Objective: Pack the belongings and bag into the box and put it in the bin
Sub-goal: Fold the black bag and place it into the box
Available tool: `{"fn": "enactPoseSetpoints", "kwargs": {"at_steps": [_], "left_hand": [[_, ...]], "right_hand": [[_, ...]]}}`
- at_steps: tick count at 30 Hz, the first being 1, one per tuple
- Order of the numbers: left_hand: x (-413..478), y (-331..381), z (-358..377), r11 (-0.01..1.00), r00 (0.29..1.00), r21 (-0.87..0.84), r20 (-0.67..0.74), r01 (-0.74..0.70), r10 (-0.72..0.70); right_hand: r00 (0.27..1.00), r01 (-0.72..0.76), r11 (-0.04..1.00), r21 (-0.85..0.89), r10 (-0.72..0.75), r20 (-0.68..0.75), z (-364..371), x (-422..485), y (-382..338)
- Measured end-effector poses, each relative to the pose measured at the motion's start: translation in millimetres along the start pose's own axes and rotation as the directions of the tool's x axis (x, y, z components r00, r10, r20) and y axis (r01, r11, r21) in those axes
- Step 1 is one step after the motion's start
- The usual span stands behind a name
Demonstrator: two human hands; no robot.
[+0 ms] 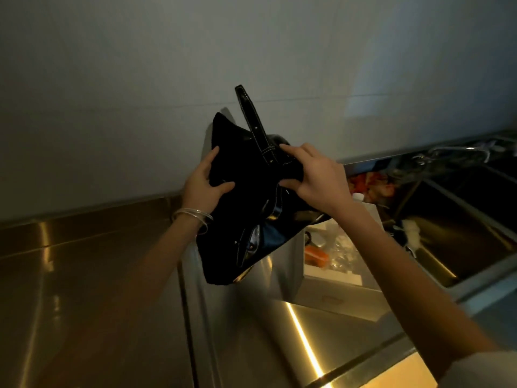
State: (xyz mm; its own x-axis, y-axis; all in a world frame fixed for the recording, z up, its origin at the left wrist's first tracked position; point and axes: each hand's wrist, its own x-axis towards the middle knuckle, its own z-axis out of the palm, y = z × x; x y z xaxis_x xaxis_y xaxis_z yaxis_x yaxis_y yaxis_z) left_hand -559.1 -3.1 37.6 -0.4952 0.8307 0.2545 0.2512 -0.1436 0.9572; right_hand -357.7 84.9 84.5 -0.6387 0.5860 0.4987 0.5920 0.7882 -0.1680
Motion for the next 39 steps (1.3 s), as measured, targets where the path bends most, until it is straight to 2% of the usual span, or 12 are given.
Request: {"fn": "enactPoseSetpoints", "kwargs": {"at_steps": [5,9,12,17,22,25,30,33,34,36,38,39], "left_hand": [[-5,10,102,0.997,0.986,0.041,0.155,-0.064,0.057],[-19,6,175,0.995,0.975,0.085,0.221,-0.055,0.035],[-17,-2,211,0.998,0.963,0.057,0.269,0.002,-0.017],[-8,-21,248,0.967,0.941,0.253,0.323,0.017,-0.101],[0,-36,265,0.922,0.922,0.388,0.355,0.004,-0.153],[3,-37,269,0.880,0.879,0.474,0.423,-0.007,-0.222],[-6,-11,227,0.921,0.710,0.379,0.624,0.090,-0.326],[-35,-4,186,0.888,0.563,0.451,0.759,-0.092,-0.327],[-46,-6,180,0.864,0.538,0.473,0.780,-0.172,-0.320],[-63,-16,183,0.838,0.605,0.474,0.761,-0.272,-0.235],[-71,-24,200,0.831,0.700,0.467,0.700,-0.302,-0.139],[-73,-27,210,0.816,0.713,0.491,0.685,-0.304,-0.146]], "right_hand": [[0.980,-0.196,0.980,-0.022,0.196,-0.028,-22,-45,61],[0.946,-0.321,0.947,0.008,0.321,-0.041,-23,-82,110],[0.898,-0.440,0.897,0.042,0.440,0.004,-14,-102,144],[0.822,-0.566,0.818,0.104,0.552,0.141,20,-134,175],[0.853,-0.495,0.868,0.030,0.479,0.205,38,-144,189],[0.852,-0.424,0.902,-0.079,0.427,0.303,42,-137,193],[0.861,-0.279,0.940,-0.197,0.335,0.382,62,-136,190],[0.876,-0.290,0.945,-0.149,0.325,0.357,74,-142,191],[0.877,-0.293,0.949,-0.119,0.316,0.361,76,-144,193],[0.859,-0.294,0.955,-0.030,0.277,0.431,71,-146,201],[0.805,-0.319,0.942,0.103,0.213,0.554,53,-146,211],[0.778,-0.340,0.925,0.171,0.174,0.604,41,-146,216]]}}
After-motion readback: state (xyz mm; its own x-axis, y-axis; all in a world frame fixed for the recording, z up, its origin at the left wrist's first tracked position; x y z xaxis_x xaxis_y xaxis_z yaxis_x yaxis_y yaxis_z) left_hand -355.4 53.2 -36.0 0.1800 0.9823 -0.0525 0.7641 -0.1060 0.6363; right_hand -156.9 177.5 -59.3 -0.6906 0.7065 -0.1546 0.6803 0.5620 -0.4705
